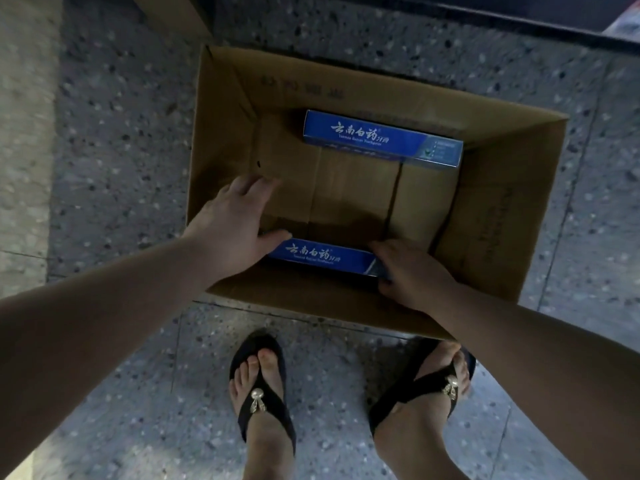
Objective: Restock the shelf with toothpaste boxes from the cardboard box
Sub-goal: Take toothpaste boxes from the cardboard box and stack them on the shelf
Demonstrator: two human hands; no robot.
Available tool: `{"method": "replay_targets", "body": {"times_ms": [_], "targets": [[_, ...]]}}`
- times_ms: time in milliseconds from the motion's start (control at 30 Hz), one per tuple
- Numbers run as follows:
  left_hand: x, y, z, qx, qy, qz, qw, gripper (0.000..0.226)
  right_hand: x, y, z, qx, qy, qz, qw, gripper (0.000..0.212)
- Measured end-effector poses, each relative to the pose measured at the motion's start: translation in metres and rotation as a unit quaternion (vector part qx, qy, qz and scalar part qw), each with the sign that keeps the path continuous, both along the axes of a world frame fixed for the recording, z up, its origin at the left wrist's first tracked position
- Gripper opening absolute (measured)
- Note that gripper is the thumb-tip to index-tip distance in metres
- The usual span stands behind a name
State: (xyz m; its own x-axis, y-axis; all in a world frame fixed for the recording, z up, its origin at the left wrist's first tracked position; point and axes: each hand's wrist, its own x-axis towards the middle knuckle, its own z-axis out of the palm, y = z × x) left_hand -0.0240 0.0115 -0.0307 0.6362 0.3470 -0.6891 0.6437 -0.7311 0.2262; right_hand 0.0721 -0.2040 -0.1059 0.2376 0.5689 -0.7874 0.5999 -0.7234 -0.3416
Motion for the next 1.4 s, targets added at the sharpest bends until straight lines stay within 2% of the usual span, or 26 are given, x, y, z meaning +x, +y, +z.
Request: {"method": "replay_targets", "body": {"times_ms": [233,400,500,567,700,767,900,1000,1100,1233,1400], "targets": [[0.030,0.000,-0.002,0.034,-0.043,0.007,0.998,0.066,0.016,-0.004,0.020,0.048,-0.018,-0.094,0.994,0.056],[0.076,0.005,-0.014,0.078,-0.113,-0.073,0.988,0.059,0.031,-0.040,0.065,0.117,-0.061,-0.129,0.983,0.048],[0.099,0.002,-0.037,0.092,-0.102,-0.143,0.980,0.066,0.035,-0.063,0.075,0.171,-0.096,-0.124,0.973,0.052],[0.106,-0.003,-0.053,0.100,-0.081,-0.155,0.979,0.074,0.037,-0.073,0.073,0.179,-0.095,-0.121,0.972,0.053],[0.106,-0.011,-0.076,0.128,-0.030,-0.153,0.979,0.084,0.038,-0.079,0.066,0.189,-0.105,-0.151,0.965,0.040],[0.100,-0.012,-0.084,0.106,-0.016,-0.120,0.987,0.074,0.036,-0.079,0.063,0.197,-0.107,-0.159,0.961,0.040],[0.091,-0.011,-0.080,-0.004,-0.023,-0.041,0.999,0.059,0.036,-0.078,0.065,0.211,-0.124,-0.165,0.955,0.042],[0.074,-0.013,-0.044,-0.044,-0.062,-0.003,0.997,0.055,0.037,-0.079,0.087,0.213,-0.144,-0.171,0.951,0.046],[0.051,-0.015,0.019,-0.043,-0.112,0.045,0.992,0.049,0.037,-0.081,0.135,0.224,-0.139,-0.163,0.951,0.044],[0.029,-0.010,0.119,-0.042,-0.145,0.060,0.987,0.048,0.033,-0.084,0.226,0.242,-0.115,-0.149,0.952,0.044],[0.018,-0.005,0.268,-0.053,-0.189,0.055,0.979,0.040,0.026,-0.090,0.364,0.236,-0.126,-0.138,0.953,0.047]]}}
